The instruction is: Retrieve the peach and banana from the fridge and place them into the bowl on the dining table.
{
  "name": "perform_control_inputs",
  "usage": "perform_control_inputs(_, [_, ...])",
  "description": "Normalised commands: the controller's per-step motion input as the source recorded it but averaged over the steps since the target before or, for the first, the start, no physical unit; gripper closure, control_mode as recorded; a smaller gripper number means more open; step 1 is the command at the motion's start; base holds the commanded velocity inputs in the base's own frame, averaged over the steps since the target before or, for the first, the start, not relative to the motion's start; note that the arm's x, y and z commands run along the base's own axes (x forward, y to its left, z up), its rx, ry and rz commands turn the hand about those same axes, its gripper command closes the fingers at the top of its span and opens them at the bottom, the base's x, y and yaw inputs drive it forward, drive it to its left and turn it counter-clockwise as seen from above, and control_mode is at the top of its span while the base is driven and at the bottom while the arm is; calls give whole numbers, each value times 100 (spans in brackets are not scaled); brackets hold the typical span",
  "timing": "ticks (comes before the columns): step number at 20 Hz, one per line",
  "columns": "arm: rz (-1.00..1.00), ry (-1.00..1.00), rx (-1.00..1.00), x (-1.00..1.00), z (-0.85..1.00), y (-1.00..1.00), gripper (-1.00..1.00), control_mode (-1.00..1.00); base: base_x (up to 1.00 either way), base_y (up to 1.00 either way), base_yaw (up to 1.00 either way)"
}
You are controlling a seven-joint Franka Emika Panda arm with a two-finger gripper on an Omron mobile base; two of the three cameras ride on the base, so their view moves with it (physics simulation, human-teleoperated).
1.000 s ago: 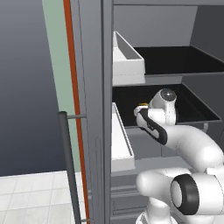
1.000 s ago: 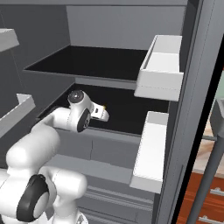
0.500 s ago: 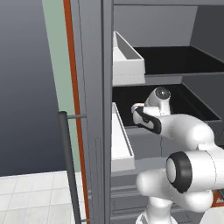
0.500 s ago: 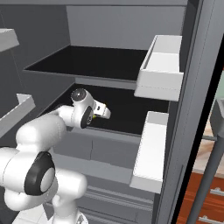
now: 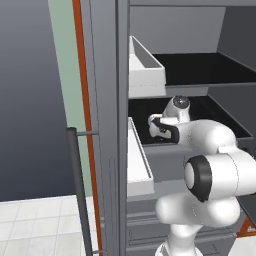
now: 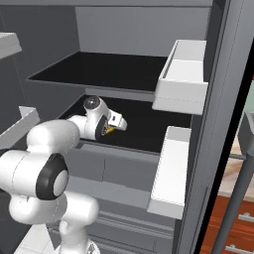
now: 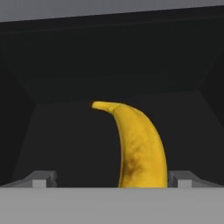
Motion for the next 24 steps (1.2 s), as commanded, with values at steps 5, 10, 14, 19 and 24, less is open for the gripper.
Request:
perform_control_inputs(5, [-3,0,0,1,-80,0,-100,-100,0,0,0])
perform_control_inputs(10, [-4,0,0,-16,-100,0,-100,-100,0,0,0])
perform_control_inputs(14, [-6,0,0,-34,-100,0,-100,-100,0,0,0])
perform_control_inputs(19, [-8,0,0,-76,-100,-7,-100,-100,0,0,0])
perform_control_inputs(24, [-8,1,0,-79,-99,-9,100,-100,0,0,0])
